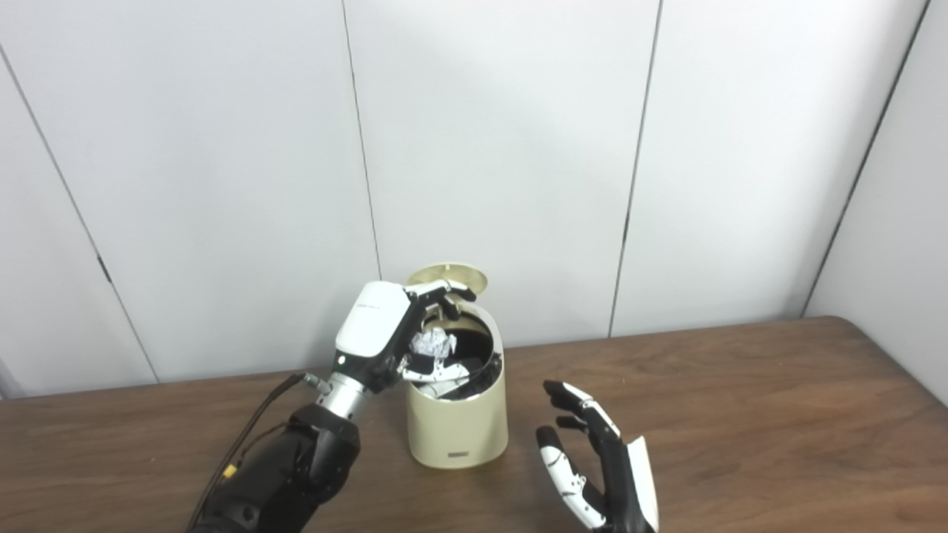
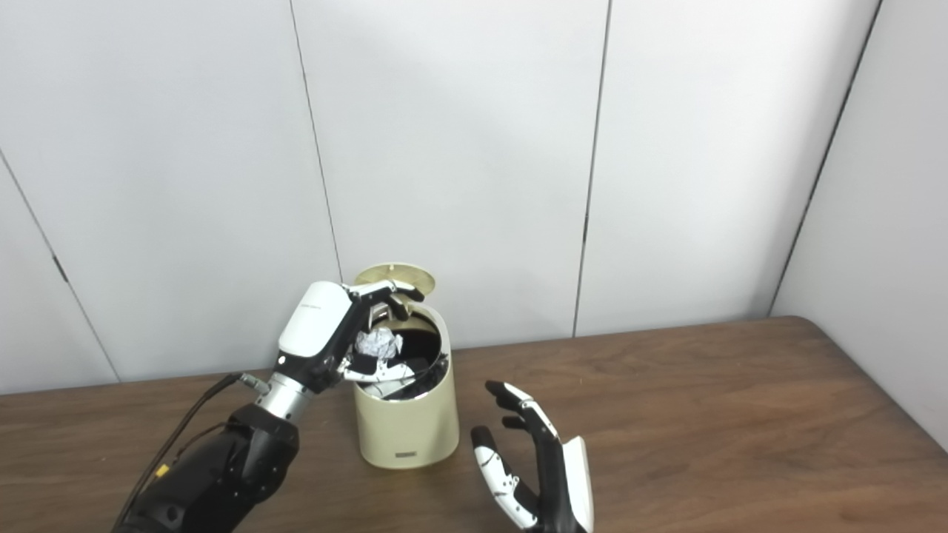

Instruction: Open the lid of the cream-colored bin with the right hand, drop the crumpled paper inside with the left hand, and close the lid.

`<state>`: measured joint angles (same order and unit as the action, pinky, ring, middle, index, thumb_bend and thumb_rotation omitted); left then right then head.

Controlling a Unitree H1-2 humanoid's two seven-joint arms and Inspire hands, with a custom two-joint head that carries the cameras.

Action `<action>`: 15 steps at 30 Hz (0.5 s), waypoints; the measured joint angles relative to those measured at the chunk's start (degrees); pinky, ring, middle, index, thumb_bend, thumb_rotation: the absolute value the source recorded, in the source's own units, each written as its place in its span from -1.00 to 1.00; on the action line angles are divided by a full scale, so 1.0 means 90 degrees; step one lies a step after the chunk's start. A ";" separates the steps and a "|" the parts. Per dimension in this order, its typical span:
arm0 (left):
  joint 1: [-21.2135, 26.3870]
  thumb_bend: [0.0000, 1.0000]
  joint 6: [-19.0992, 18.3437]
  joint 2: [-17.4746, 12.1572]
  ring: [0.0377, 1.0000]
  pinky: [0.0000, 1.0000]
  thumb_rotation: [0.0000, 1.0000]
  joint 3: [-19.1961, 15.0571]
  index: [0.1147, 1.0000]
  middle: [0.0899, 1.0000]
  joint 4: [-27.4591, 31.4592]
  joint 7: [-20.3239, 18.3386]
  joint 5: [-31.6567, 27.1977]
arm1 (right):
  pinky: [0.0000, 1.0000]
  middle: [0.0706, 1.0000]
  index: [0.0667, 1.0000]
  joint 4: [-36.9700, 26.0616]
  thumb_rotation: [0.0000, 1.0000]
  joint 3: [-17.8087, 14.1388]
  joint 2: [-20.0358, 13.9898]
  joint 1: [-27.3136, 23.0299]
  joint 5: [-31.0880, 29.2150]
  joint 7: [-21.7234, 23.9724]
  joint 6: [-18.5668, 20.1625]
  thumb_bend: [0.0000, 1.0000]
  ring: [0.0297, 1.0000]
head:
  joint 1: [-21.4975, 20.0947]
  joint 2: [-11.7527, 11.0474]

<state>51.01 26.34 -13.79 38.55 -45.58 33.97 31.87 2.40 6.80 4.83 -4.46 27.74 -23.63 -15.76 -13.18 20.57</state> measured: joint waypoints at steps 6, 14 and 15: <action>-0.0002 1.00 -0.0018 0.0026 0.17 0.00 -0.43 -0.0016 0.28 0.26 0.0000 0.0005 0.0126 | 0.37 0.53 0.48 0.0047 0.43 0.0009 0.0024 -0.0031 0.0029 -0.0033 -0.0001 -0.59 0.53 | -0.0029 0.0010; -0.0012 1.00 -0.0021 0.0105 0.14 -0.02 -0.44 -0.0050 0.27 0.23 -0.0024 0.0015 0.0251 | 0.36 0.53 0.48 0.0083 0.45 0.0055 0.0030 -0.0061 0.0042 -0.0139 -0.0003 -0.57 0.53 | -0.0029 0.0019; -0.0012 1.00 -0.0021 0.0117 0.13 -0.03 -0.43 -0.0056 0.27 0.22 -0.0031 0.0015 0.0277 | 0.37 0.53 0.48 0.0088 0.46 0.0060 0.0030 -0.0065 0.0042 -0.0143 -0.0003 -0.57 0.53 | -0.0029 0.0019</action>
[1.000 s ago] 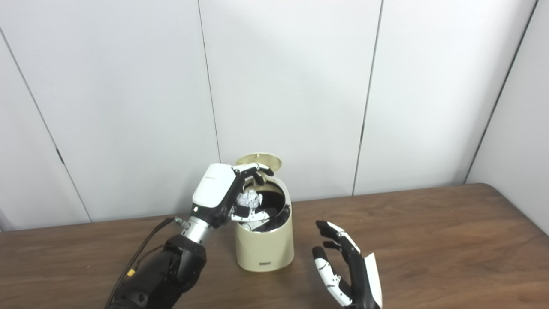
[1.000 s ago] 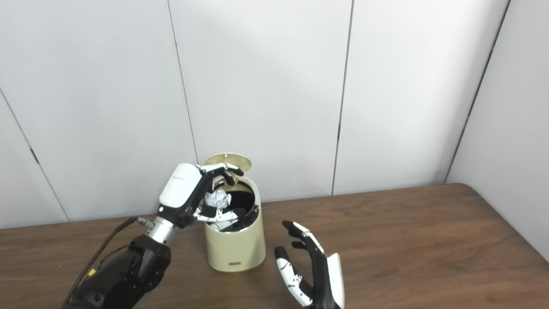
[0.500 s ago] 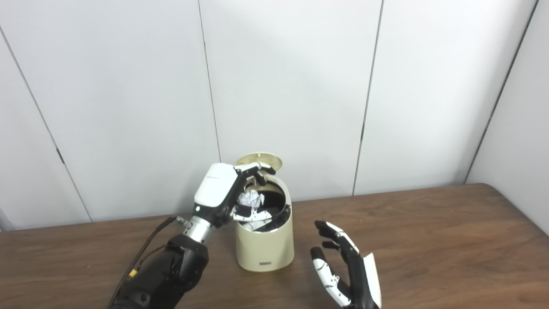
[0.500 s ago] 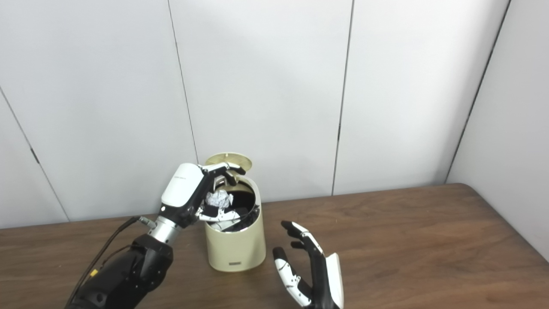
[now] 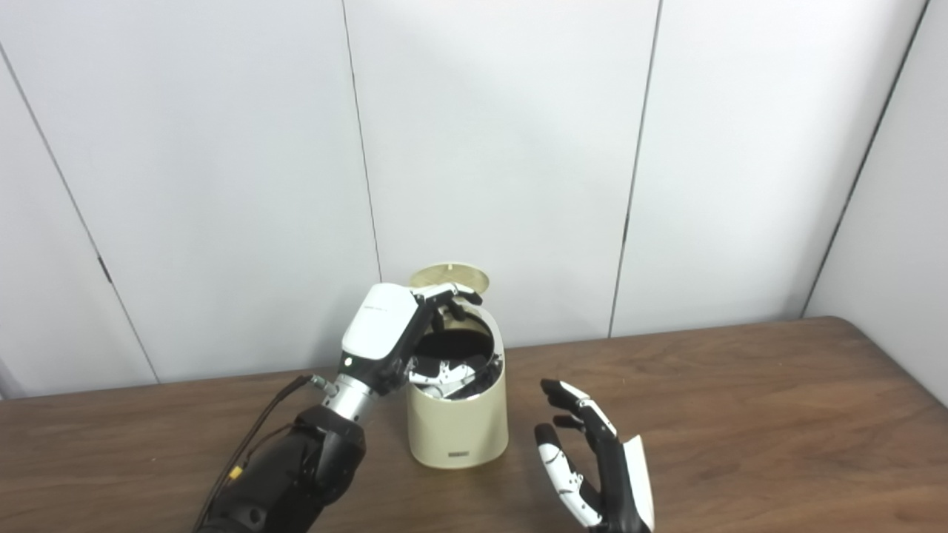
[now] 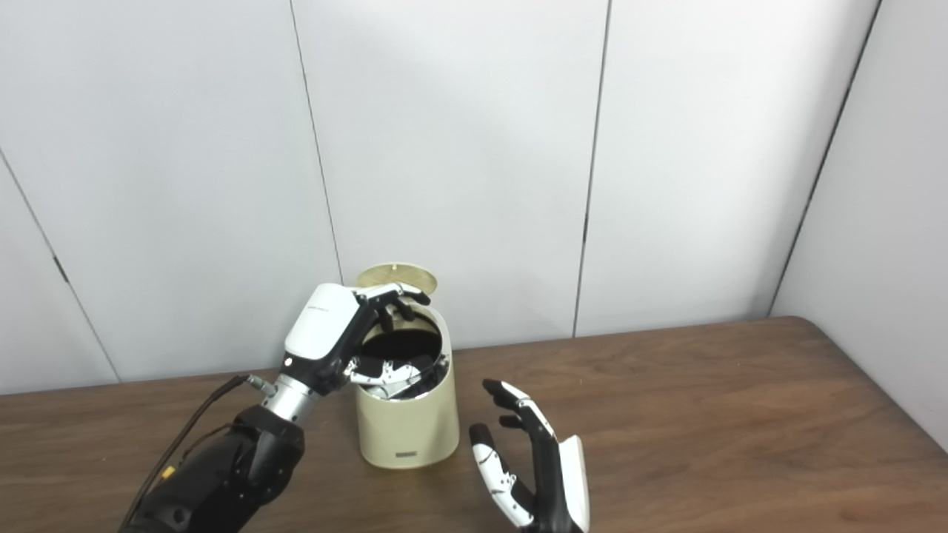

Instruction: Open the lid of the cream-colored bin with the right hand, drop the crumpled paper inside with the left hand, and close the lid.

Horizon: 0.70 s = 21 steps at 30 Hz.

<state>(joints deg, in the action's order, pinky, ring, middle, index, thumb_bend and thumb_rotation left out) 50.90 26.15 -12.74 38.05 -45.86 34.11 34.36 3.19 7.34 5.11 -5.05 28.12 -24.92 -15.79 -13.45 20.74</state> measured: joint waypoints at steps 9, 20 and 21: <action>-0.0036 1.00 0.0007 0.0277 0.16 -0.03 -0.40 -0.0091 0.24 0.25 -0.0003 -0.0155 0.0197 | 0.36 0.53 0.48 0.0058 0.45 0.0043 0.0024 -0.0045 0.0000 -0.0015 -0.0001 -0.57 0.53 | 0.0010 -0.0010; -0.0128 1.00 0.0030 0.0287 0.11 -0.05 -0.46 -0.0192 0.26 0.21 0.0046 -0.0265 0.0375 | 0.37 0.53 0.48 0.0084 0.42 0.0042 0.0042 -0.0063 -0.0009 -0.0016 -0.0001 -0.59 0.53 | 0.0107 -0.0010; -0.0143 1.00 0.0030 0.0279 0.12 -0.05 -0.46 -0.0204 0.26 0.21 0.0068 -0.0276 0.0373 | 0.37 0.53 0.48 0.0085 0.42 0.0042 0.0042 -0.0063 -0.0010 -0.0015 -0.0001 -0.60 0.53 | 0.0117 -0.0010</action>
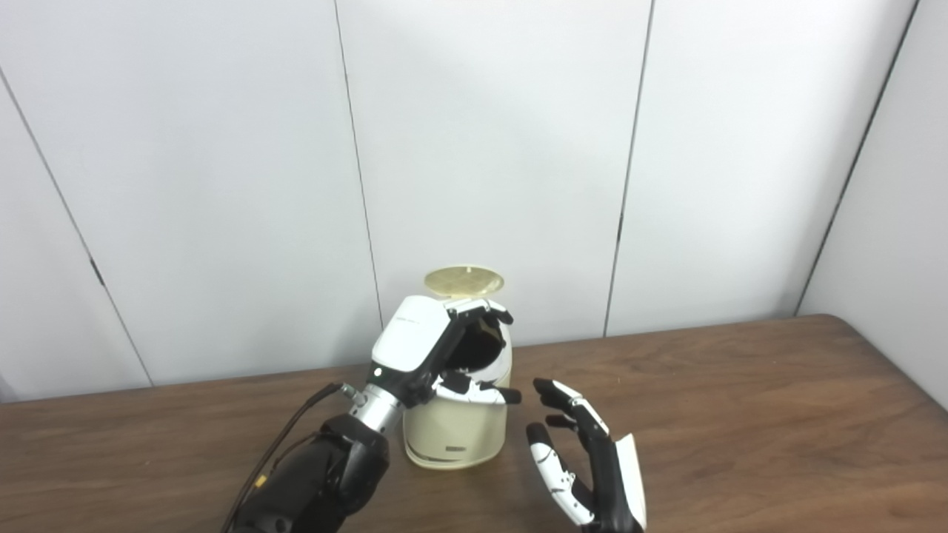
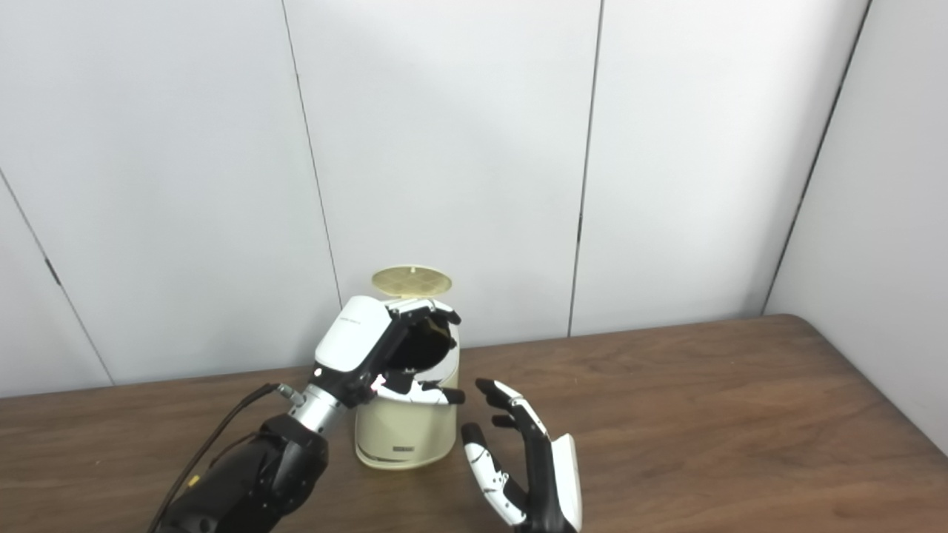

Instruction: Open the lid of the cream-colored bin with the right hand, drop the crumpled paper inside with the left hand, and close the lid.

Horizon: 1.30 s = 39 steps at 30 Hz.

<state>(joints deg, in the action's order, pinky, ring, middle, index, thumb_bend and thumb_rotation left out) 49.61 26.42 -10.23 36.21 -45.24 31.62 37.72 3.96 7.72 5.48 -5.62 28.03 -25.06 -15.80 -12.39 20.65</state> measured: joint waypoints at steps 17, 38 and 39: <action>-0.0127 0.98 0.0064 -0.0146 0.01 -0.11 -0.62 -0.0051 0.09 0.08 0.0172 0.0200 0.0136 | 0.37 0.53 0.47 0.0000 0.38 -0.0001 -0.0033 -0.0001 -0.0100 0.0022 0.0000 -0.60 0.53 | 0.0186 0.0020; -0.0527 0.72 0.0092 -0.0365 -0.22 -0.28 -0.74 -0.0341 -0.13 -0.15 0.0798 0.0613 0.0427 | 0.37 0.53 0.49 -0.0191 0.45 -0.0110 -0.0138 0.0125 -0.0509 0.0401 -0.0010 -0.61 0.54 | 0.0547 0.0127; -0.0544 0.32 0.0091 -0.0376 -0.31 -0.36 -0.82 -0.0346 -0.15 -0.24 0.0830 0.0678 0.0427 | 0.36 0.53 0.49 -0.0197 0.45 -0.0114 -0.0144 0.0128 -0.0509 0.0409 -0.0010 -0.61 0.54 | 0.0557 0.0127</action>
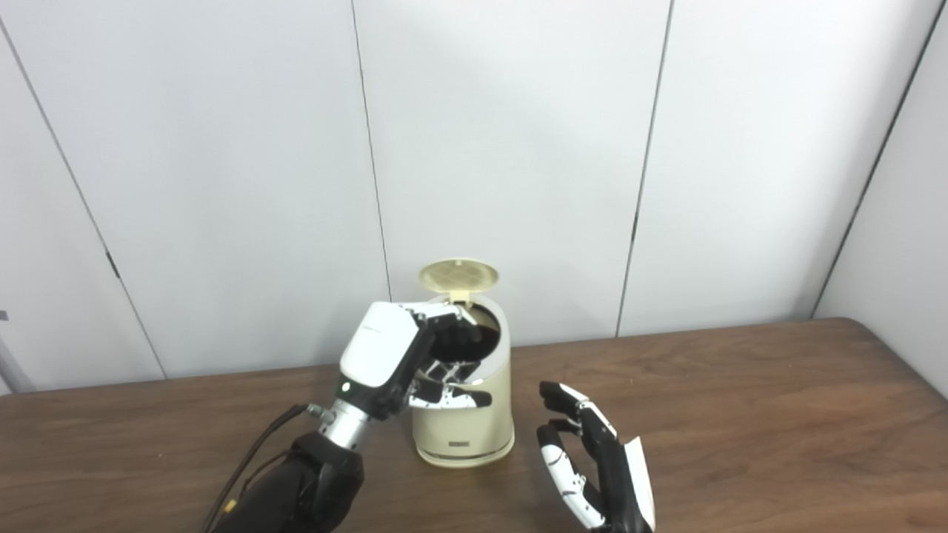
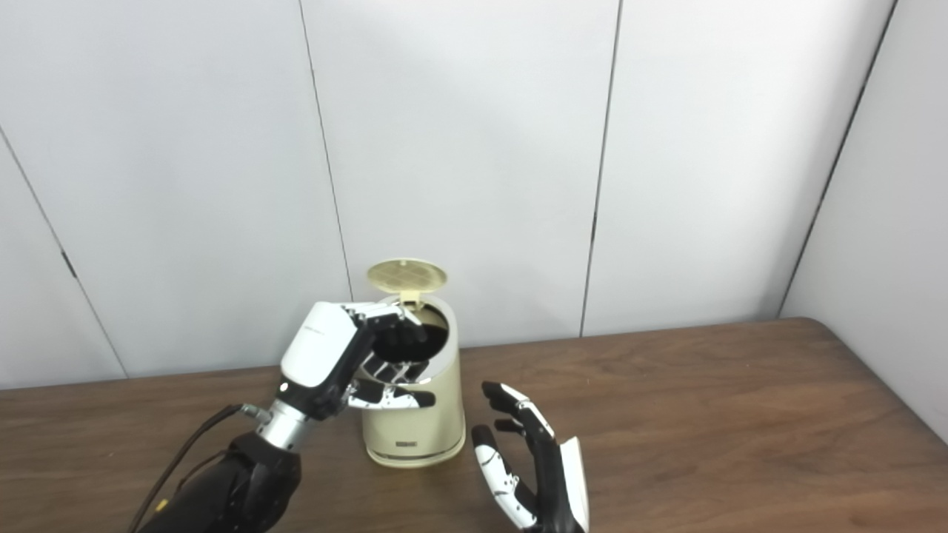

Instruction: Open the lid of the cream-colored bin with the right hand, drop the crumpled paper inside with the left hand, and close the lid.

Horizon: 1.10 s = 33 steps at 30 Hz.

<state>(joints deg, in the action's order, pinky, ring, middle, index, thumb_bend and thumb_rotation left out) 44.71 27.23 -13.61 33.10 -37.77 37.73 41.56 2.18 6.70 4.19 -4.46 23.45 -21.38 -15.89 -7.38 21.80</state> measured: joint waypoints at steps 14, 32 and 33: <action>-0.0368 0.04 -0.0035 -0.0037 -0.83 -0.83 -1.00 -0.0441 -0.15 -0.20 0.1080 0.0510 0.0134 | 0.33 0.53 0.50 -0.0020 0.43 -0.0032 -0.0008 0.0015 -0.0064 0.0101 0.0001 -0.61 0.53 | 0.0059 0.0020; -0.0423 0.03 -0.0035 -0.0080 -0.89 -0.87 -1.00 -0.0443 -0.15 -0.21 0.1150 0.0530 0.0355 | 0.33 0.52 0.49 -0.0045 0.40 -0.0042 -0.0008 0.0036 -0.0061 0.0109 0.0001 -0.63 0.53 | 0.0039 0.0059; -0.0425 0.03 -0.0035 -0.0076 -0.90 -0.88 -1.00 -0.0453 -0.15 -0.21 0.1150 0.0513 0.0354 | 0.33 0.52 0.49 -0.0045 0.40 -0.0042 -0.0008 0.0036 -0.0060 0.0109 0.0001 -0.63 0.53 | 0.0039 0.0059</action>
<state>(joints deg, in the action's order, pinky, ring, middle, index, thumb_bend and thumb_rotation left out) 40.89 26.91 -14.29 29.02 -27.42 42.35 44.74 1.78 6.33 4.12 -4.14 22.91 -20.39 -15.88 -7.03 22.32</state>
